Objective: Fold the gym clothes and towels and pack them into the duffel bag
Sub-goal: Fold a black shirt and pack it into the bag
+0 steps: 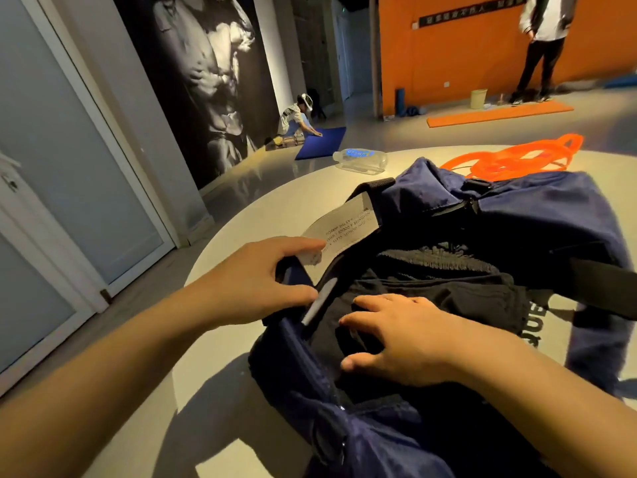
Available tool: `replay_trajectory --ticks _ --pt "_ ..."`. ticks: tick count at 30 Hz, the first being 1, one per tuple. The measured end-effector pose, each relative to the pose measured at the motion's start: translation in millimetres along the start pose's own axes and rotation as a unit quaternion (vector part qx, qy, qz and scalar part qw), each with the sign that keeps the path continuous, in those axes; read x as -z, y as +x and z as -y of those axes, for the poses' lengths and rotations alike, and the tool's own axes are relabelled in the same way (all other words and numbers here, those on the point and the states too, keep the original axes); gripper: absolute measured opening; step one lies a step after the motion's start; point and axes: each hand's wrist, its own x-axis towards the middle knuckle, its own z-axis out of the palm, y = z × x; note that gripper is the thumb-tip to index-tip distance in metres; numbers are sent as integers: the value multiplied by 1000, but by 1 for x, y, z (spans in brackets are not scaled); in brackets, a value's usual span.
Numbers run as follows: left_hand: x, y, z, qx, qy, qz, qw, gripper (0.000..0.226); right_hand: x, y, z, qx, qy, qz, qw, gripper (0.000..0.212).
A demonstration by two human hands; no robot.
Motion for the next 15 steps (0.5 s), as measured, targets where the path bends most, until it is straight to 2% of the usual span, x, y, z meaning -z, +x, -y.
replay_trajectory --ticks 3,5,7,9,12,15 --pt "-31 -4 0 -27 -156 -28 987 55 7 -50 -14 23 46 -61 997 59" --pt "-60 -10 0 -33 -216 -19 976 55 4 -86 -23 18 86 -79 993 61" --pt "-90 -15 0 -23 -220 -10 975 58 -5 -114 -32 -4 117 -91 989 64" --pt "-112 -18 -4 -11 -180 -58 982 54 -17 -129 -40 -29 140 -116 983 67" --pt "-130 -23 -24 37 -165 -135 976 46 -31 -135 -53 -44 136 -158 977 49" --pt "-144 -40 -59 45 -153 -129 979 50 -30 -141 -61 -100 80 -218 968 41"
